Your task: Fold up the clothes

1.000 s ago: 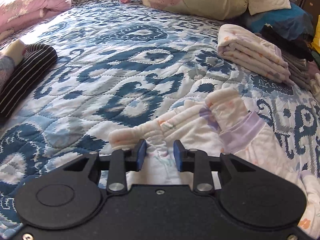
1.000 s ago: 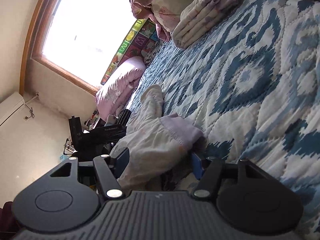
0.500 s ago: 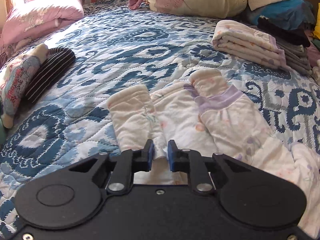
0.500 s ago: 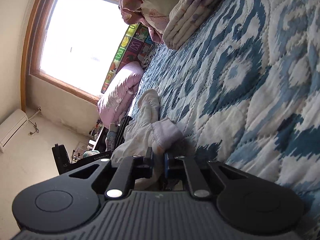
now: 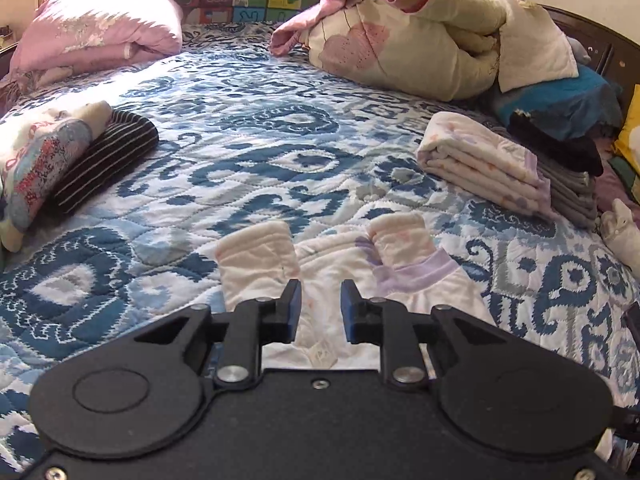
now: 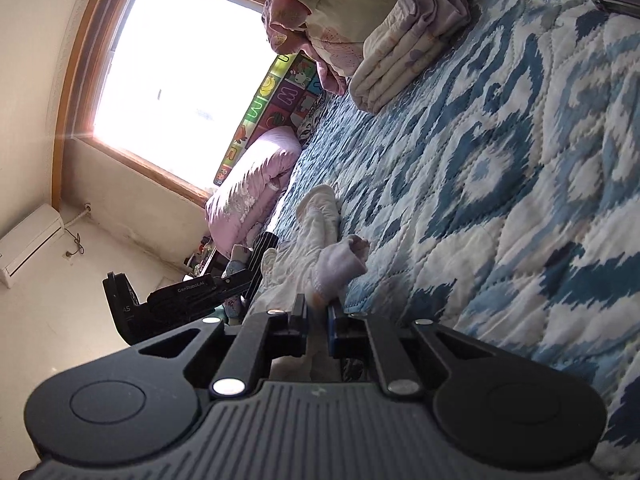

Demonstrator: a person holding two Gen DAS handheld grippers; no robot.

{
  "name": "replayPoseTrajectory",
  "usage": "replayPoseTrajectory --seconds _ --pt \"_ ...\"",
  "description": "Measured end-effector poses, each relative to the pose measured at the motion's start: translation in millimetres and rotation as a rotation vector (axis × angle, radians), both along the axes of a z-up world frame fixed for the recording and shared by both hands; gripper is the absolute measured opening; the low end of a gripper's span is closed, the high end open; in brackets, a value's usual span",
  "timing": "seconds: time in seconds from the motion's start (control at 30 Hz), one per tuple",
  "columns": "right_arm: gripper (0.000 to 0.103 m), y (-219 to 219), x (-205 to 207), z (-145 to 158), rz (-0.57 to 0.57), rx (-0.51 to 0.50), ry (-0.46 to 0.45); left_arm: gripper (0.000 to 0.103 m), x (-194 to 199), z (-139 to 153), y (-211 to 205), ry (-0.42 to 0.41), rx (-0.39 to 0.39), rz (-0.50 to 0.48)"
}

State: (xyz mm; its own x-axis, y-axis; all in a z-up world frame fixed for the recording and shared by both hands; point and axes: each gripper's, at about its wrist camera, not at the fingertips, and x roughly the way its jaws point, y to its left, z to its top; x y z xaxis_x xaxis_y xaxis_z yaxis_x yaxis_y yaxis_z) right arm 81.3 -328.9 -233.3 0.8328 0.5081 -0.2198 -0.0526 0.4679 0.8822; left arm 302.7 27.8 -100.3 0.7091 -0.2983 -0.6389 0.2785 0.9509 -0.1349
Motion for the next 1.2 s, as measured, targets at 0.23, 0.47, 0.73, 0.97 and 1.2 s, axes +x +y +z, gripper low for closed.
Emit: replayPoseTrajectory --seconds 0.23,0.47,0.73,0.97,1.2 --pt "0.011 1.5 2.7 -8.1 -0.011 -0.007 0.041 0.019 58.1 -36.0 -9.6 0.052 0.081 -0.011" --pt "0.011 11.9 11.1 -14.9 0.002 -0.077 0.084 0.021 60.0 -66.7 -12.2 0.127 0.038 -0.096" --pt "0.011 13.0 7.6 -14.2 -0.005 -0.091 0.071 0.025 2.2 -21.0 5.9 0.034 -0.032 -0.087" --pt "0.012 14.0 5.8 -12.1 -0.008 -0.107 0.055 0.025 -64.7 -37.4 6.4 0.046 0.004 -0.023" --pt "0.012 14.1 0.5 -4.5 -0.017 -0.13 0.02 0.028 -71.9 -30.3 -12.0 0.051 0.108 -0.099"
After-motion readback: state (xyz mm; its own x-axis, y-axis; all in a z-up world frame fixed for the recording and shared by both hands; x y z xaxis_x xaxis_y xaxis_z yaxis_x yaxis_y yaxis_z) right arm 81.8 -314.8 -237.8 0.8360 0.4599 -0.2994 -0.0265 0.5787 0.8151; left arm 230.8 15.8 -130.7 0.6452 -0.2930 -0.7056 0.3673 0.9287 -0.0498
